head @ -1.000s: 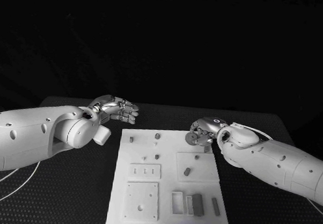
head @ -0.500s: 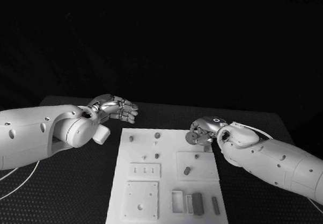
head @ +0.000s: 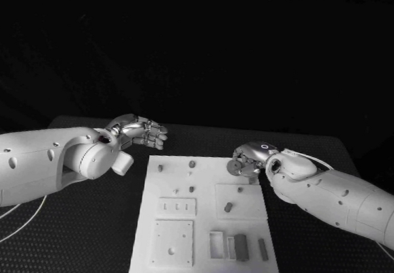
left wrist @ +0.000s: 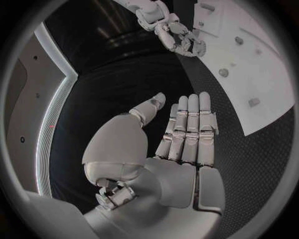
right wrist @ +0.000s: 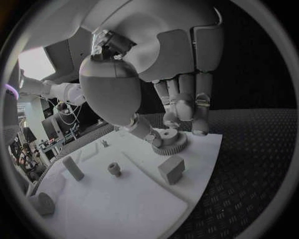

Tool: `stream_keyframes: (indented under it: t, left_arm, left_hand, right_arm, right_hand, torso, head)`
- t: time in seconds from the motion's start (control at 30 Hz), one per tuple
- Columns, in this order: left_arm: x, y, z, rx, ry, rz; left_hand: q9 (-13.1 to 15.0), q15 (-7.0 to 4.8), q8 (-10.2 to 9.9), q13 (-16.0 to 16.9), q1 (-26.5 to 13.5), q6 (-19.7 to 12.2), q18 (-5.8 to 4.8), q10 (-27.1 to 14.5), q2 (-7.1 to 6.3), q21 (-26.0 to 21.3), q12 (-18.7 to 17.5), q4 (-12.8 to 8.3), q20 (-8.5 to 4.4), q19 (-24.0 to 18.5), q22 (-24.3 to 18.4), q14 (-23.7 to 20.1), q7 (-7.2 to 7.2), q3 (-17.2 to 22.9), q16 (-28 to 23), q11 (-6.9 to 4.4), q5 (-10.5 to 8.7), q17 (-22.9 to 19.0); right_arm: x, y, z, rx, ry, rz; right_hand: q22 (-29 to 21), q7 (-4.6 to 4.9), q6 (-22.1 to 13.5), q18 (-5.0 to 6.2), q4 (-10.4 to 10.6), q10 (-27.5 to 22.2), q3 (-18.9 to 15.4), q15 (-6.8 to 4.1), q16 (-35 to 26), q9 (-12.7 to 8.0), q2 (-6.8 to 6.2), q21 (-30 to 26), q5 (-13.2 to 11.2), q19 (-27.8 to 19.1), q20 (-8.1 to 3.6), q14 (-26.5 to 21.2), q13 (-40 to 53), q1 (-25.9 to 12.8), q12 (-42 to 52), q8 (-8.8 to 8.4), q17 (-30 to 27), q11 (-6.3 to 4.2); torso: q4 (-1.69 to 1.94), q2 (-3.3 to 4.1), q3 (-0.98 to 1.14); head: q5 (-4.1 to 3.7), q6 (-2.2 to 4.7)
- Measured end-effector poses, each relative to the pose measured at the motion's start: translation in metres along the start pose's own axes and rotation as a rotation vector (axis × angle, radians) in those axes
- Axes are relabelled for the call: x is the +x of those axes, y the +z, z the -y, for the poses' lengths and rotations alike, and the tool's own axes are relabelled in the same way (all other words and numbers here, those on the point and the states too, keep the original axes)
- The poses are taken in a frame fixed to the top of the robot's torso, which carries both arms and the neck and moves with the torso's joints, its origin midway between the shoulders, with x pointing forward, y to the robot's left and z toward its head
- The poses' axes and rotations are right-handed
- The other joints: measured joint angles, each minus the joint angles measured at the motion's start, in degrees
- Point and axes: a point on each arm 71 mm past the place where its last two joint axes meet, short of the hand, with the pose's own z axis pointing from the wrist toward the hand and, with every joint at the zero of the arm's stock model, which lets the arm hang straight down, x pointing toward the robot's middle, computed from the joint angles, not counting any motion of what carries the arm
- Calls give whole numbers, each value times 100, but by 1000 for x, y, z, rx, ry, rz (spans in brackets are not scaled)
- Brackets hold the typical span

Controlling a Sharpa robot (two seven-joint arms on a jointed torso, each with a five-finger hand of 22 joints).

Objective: Assemble the parts on the task board

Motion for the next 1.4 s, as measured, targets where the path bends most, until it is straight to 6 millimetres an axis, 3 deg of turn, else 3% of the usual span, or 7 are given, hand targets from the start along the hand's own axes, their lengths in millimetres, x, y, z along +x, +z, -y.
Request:
stream_keyframes:
  t: [0.23, 0.37, 0.53, 0.9, 1.4]
  left_arm:
    - [0, 0, 0, 0, 1, 0]
    - [0, 0, 0, 0, 2, 0]
    - [-1, 0, 0, 0, 3, 1]
    - [0, 0, 1, 1, 4, 0]
    - [1, 0, 2, 3, 5, -2]
  left_hand:
    - [0, 0, 0, -1, 0, 0, 0, 0, 0, -22, 0, 0, 0, 0, -1, 0, 0, 0, 0, 0, 0, 4]
    - [0, 16, 0, -1, 0, 0, 0, 0, 0, -22, 0, 0, 0, 0, -1, 16, 0, 0, 0, 0, 0, 6]
    - [0, 16, 0, 4, 0, 0, -1, 0, 0, -22, 0, 0, 0, 0, -1, 16, 0, 0, 0, 0, 0, 5]
    - [0, 16, 0, 4, 0, 0, -1, 0, 0, -22, 0, 0, 0, 0, 4, 16, 0, 0, 0, 0, 0, 14]
    - [0, 16, 0, 3, 0, 0, -1, 0, 0, -22, -22, 0, 0, 0, 8, 16, 0, 0, -22, 0, 0, 22]
  right_arm:
    - [0, 0, -1, -9, -8, 9]
    - [0, -1, -3, -15, -16, 17]
    - [1, -4, -6, -30, -32, 26]
    - [-15, -4, -25, -72, -79, 88]
    - [-26, 1, -97, -232, -140, 167]
  right_hand:
    - [0, -2, 2, 0, -63, 0, 15, -30, 0, 18, 227, 31, -1, -1, 1, 26, -34, 59, 106, 160, 0, 0]
    - [0, -3, 3, 0, -69, 1, 10, -109, 0, 16, 342, 56, -18, -2, 2, 44, -64, 64, 145, 223, 0, -2]
    - [0, -19, 19, 0, -87, 74, 7, -160, 21, 13, 432, 77, -18, 5, -3, 92, -98, 64, 217, 226, -1, -135]
    - [0, -62, 62, 0, -97, 132, -3, -232, 21, 13, 454, 97, -23, 72, -52, 126, -150, 57, 240, 232, 0, -199]
    - [4, -82, 81, 0, -103, 144, -9, -250, 45, 13, 452, 99, -23, 93, -71, 147, -172, 57, 239, 233, 5, -229]
  torso:
    - [0, -1, -4]
    - [0, -4, -6]
    - [-1, -8, -12]
    - [3, -9, -15]
    - [1, -6, -12]
  head:
    - [1, -11]
    - [6, -8]
    - [13, 4]
    - [28, 54]
    - [79, 75]
